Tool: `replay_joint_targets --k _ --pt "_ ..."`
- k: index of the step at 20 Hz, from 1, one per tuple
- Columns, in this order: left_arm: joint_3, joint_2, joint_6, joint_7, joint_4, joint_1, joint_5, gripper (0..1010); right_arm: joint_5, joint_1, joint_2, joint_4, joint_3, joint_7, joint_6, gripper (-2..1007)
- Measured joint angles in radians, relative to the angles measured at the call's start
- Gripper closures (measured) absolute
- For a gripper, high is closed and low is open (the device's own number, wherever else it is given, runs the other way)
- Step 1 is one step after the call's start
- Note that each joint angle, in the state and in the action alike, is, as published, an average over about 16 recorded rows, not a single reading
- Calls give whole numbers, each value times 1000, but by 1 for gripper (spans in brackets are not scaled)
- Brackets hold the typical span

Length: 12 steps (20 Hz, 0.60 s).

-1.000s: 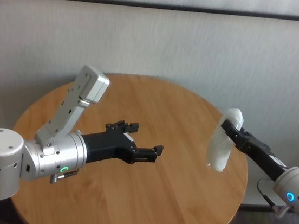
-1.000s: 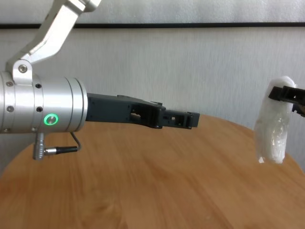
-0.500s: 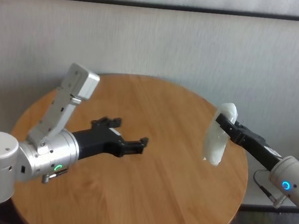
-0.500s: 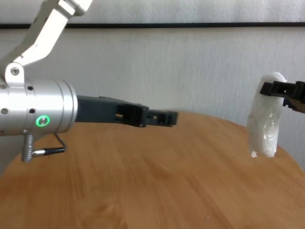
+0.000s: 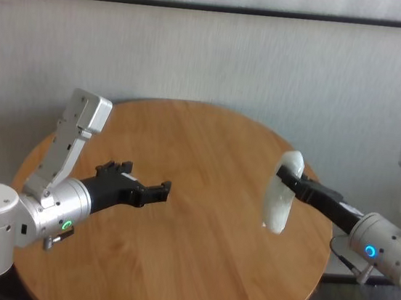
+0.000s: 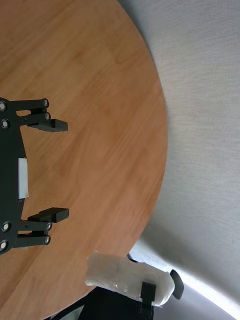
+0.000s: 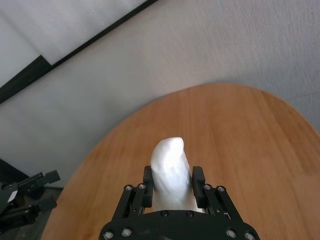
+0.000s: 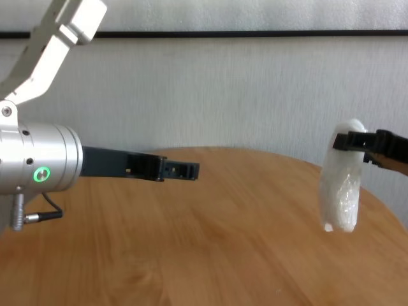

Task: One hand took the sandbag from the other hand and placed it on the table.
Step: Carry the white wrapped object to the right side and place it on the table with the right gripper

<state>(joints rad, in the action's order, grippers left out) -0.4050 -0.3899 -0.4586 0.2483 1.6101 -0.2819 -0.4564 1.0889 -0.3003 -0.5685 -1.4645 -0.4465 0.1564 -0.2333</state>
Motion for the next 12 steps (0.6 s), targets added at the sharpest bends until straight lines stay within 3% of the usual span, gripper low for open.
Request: replay_joint_targets --k 12 --pt "8 12 -14 -16 -16 -3 12 10 -41 -66 28 88 -33 -10 -87 545"
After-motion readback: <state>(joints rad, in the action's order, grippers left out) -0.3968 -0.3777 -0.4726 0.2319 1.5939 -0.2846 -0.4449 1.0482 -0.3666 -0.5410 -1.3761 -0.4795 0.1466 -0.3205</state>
